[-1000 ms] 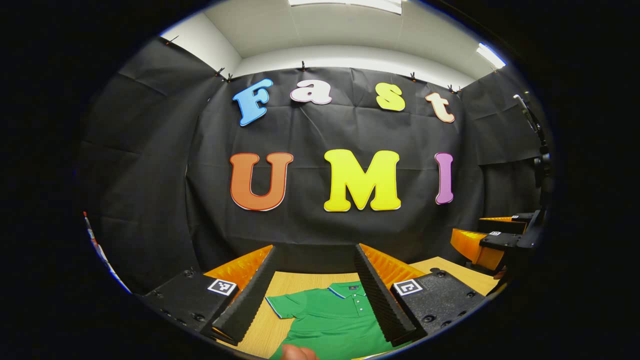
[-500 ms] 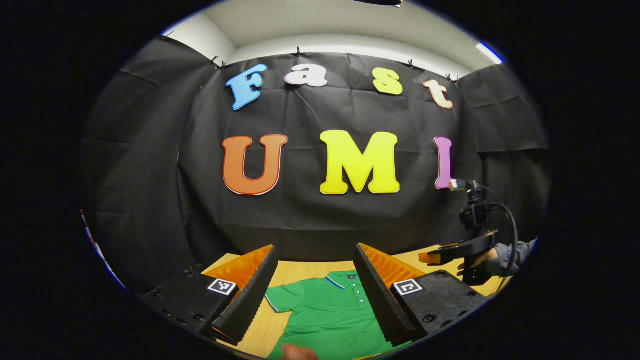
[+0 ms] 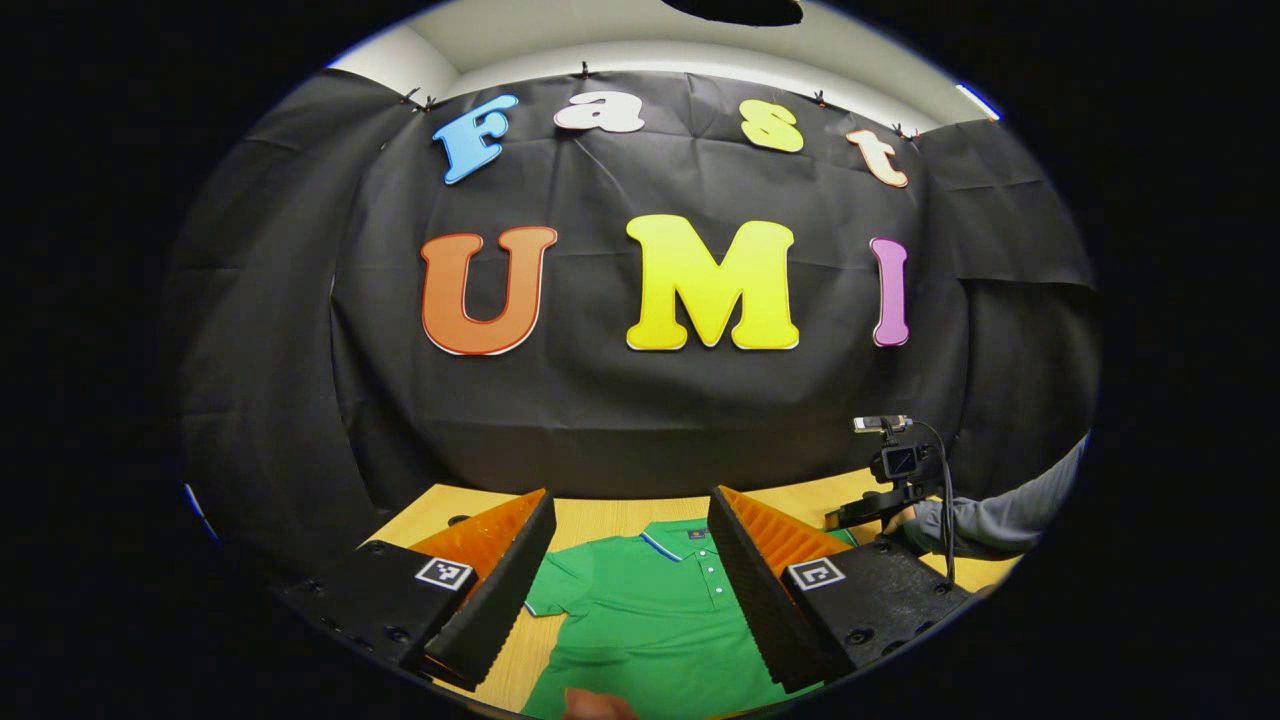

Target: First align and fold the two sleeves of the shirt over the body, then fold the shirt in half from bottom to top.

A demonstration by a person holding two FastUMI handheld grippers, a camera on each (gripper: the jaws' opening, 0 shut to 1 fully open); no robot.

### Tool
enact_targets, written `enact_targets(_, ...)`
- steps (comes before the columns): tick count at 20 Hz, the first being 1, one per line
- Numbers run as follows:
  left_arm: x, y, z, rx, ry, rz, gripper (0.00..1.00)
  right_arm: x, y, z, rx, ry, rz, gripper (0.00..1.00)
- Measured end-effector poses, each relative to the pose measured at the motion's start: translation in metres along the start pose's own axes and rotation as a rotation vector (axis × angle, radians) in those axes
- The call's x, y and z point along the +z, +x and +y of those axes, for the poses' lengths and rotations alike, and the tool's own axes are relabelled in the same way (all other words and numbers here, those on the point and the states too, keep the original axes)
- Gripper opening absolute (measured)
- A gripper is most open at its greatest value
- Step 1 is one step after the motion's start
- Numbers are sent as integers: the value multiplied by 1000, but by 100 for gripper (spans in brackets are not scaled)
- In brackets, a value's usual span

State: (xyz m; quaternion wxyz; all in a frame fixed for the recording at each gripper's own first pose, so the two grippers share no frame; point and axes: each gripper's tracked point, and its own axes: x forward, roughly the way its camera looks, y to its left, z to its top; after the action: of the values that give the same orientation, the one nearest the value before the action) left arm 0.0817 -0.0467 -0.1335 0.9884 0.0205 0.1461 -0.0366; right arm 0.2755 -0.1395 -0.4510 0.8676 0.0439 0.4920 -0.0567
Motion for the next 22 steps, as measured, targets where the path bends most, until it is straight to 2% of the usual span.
enact_targets(3, -7, 6, 4, 8, -11, 18, 98, -11, 4, 10, 24, 3, 43, 98)
enact_targets(4, -10, 8, 4, 12, -14, 27, 98, -8, 1, 10, 14, 23, 49, 82)
enact_targets(5, -12, 8, 5, 14, -16, 34, 98, -8, 0, 11, 14, 34, 52, 71)
enact_targets(7, -14, 7, 8, 22, -15, 39, 99, -5, 3, 8, 5, 66, 37, 12)
enact_targets(8, -13, 7, 9, 24, -12, 39, 98, -4, 0, 7, 2, 87, 37, 3)
enact_targets(12, -12, 5, 14, 37, -2, 31, 98, -3, -7, 14, 22, 102, 20, 1)
enact_targets(14, -14, 4, 15, 43, 1, 35, 98, 3, -14, 19, 22, 59, -20, 1)
enact_targets(22, -16, -3, 18, 62, 8, 37, 98, 23, -76, 81, 128, -42, -135, 1)
